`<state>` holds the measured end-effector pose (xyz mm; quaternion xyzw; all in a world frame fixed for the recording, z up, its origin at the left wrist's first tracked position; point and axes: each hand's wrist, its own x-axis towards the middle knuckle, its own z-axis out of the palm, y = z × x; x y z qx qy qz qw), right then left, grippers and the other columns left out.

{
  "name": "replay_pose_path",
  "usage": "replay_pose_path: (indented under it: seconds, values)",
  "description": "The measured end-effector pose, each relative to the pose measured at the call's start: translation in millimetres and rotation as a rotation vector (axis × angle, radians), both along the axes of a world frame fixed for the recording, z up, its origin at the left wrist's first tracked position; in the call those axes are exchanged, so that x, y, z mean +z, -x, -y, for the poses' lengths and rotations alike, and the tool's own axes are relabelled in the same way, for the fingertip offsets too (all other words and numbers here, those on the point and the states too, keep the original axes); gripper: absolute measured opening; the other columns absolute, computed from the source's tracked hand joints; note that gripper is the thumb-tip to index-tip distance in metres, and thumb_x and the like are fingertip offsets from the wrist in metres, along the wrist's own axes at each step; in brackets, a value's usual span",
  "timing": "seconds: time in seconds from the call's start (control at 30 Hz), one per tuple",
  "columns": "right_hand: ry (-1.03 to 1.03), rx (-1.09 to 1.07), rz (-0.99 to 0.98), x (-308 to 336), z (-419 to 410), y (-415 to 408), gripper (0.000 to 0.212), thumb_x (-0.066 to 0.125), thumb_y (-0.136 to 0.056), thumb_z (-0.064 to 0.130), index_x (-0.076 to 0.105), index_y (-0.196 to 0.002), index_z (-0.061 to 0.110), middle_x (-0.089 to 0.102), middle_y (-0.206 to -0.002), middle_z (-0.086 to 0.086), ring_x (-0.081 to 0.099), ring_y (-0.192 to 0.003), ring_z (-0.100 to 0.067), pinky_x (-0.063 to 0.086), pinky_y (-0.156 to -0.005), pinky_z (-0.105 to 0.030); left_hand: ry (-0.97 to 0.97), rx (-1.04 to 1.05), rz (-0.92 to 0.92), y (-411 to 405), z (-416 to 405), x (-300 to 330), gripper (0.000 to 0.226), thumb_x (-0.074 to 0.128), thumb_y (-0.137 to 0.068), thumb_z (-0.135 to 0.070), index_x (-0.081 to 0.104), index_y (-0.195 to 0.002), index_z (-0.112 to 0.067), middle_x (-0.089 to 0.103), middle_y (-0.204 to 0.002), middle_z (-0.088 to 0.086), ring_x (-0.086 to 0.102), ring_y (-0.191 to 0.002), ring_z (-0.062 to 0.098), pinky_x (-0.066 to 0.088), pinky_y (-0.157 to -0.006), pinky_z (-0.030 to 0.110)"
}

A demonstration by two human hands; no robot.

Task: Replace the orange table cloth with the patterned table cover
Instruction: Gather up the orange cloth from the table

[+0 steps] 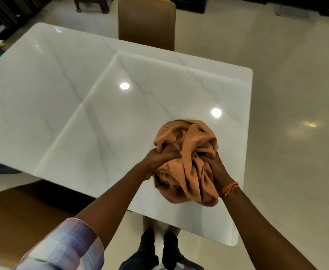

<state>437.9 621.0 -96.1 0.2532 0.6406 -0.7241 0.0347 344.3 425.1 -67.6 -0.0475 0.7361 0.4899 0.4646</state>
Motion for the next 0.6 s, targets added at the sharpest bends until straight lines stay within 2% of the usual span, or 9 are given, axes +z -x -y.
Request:
replay_pose_path:
  seconds: [0.1, 0.2, 0.23, 0.33, 0.4, 0.43, 0.53, 0.57, 0.6]
  values:
    - [0.058, 0.023, -0.027, 3.7, 31.3, 5.5, 0.062, 0.071, -0.081, 0.042, 0.051, -0.129, 0.008, 0.063, -0.117, -0.019, 0.065, -0.101, -0.033, 0.057, -0.085, -0.042, -0.039, 0.108, 0.017, -5.1, 30.7, 15.5, 0.077, 0.081, -0.051, -0.065, 0.051, -0.116, -0.035, 0.063, -0.116, 0.0, 0.062, -0.103, 0.022, 0.054, -0.088, 0.042]
    - [0.061, 0.153, -0.036, 14.9, 78.9, 13.3, 0.069, 0.075, -0.077, 0.047, 0.051, -0.128, 0.007, 0.064, -0.115, -0.017, 0.065, -0.099, -0.031, 0.056, -0.081, -0.035, -0.027, 0.223, -0.034, -18.2, 84.6, 28.3, 0.08, 0.08, -0.054, -0.063, 0.051, -0.121, -0.031, 0.063, -0.113, 0.0, 0.063, -0.101, 0.021, 0.054, -0.079, 0.035]
    - [0.056, 0.188, -0.058, 16.2, 94.4, 17.2, 0.062, 0.072, -0.081, 0.042, 0.051, -0.128, 0.008, 0.063, -0.116, -0.018, 0.064, -0.102, -0.033, 0.056, -0.083, -0.037, -0.023, 0.262, -0.05, -22.4, 103.0, 30.6, 0.081, 0.08, -0.053, -0.062, 0.053, -0.121, -0.028, 0.065, -0.112, 0.001, 0.064, -0.1, 0.021, 0.055, -0.078, 0.035]
    - [0.056, 0.345, -0.128, 34.1, 156.0, 30.4, 0.044, 0.065, -0.091, 0.029, 0.051, -0.129, 0.011, 0.061, -0.119, -0.019, 0.061, -0.105, -0.038, 0.054, -0.089, -0.046, -0.026, 0.416, -0.109, -38.6, 172.5, 44.3, 0.087, 0.085, -0.047, -0.066, 0.06, -0.121, -0.026, 0.07, -0.112, 0.003, 0.068, -0.1, 0.023, 0.056, -0.09, 0.043]
    - [0.05, 0.428, -0.165, 50.6, 198.9, 39.3, 0.042, 0.063, -0.092, 0.023, 0.051, -0.129, 0.01, 0.062, -0.118, -0.018, 0.063, -0.104, -0.034, 0.054, -0.086, -0.041, -0.048, 0.499, -0.165, -50.8, 216.9, 58.5, 0.077, 0.087, -0.052, -0.06, 0.063, -0.117, -0.029, 0.07, -0.112, 0.0, 0.068, -0.101, 0.02, 0.055, -0.092, 0.041]
    - [0.029, 0.467, -0.187, 59.3, 225.0, 41.7, 0.046, 0.066, -0.089, 0.027, 0.05, -0.13, 0.01, 0.063, -0.118, -0.017, 0.064, -0.102, -0.03, 0.055, -0.084, -0.036, -0.059, 0.545, -0.197, -58.6, 242.6, 66.4, 0.073, 0.086, -0.054, -0.058, 0.062, -0.117, -0.031, 0.07, -0.114, -0.001, 0.067, -0.102, 0.018, 0.055, -0.091, 0.038]
    - [-0.041, 0.568, -0.246, 86.2, 309.8, 44.0, 0.073, 0.073, -0.075, 0.055, 0.05, -0.129, 0.011, 0.065, -0.112, -0.009, 0.067, -0.095, -0.017, 0.055, -0.078, -0.027, -0.096, 0.622, -0.341, -82.7, 323.4, 89.6, 0.079, 0.084, -0.055, -0.061, 0.056, -0.124, -0.035, 0.066, -0.119, -0.006, 0.065, -0.104, 0.013, 0.055, -0.087, 0.032]
    - [-0.038, 0.584, -0.272, 89.8, 334.8, 45.4, 0.066, 0.072, -0.079, 0.048, 0.049, -0.129, 0.011, 0.064, -0.111, -0.007, 0.067, -0.093, -0.013, 0.054, -0.077, -0.024, -0.1, 0.647, -0.378, -89.1, 346.6, 95.4, 0.08, 0.084, -0.054, -0.062, 0.055, -0.124, -0.036, 0.066, -0.12, -0.007, 0.065, -0.104, 0.012, 0.054, -0.086, 0.031]
    - [-0.025, 0.623, -0.295, 95.0, 367.0, 44.6, 0.053, 0.067, -0.088, 0.034, 0.047, -0.13, 0.009, 0.064, -0.109, -0.006, 0.067, -0.09, -0.007, 0.054, -0.075, -0.02, -0.107, 0.688, -0.404, -97.3, 377.2, 100.6, 0.078, 0.085, -0.053, -0.061, 0.055, -0.122, -0.038, 0.065, -0.119, -0.008, 0.064, -0.104, 0.012, 0.054, -0.086, 0.031]
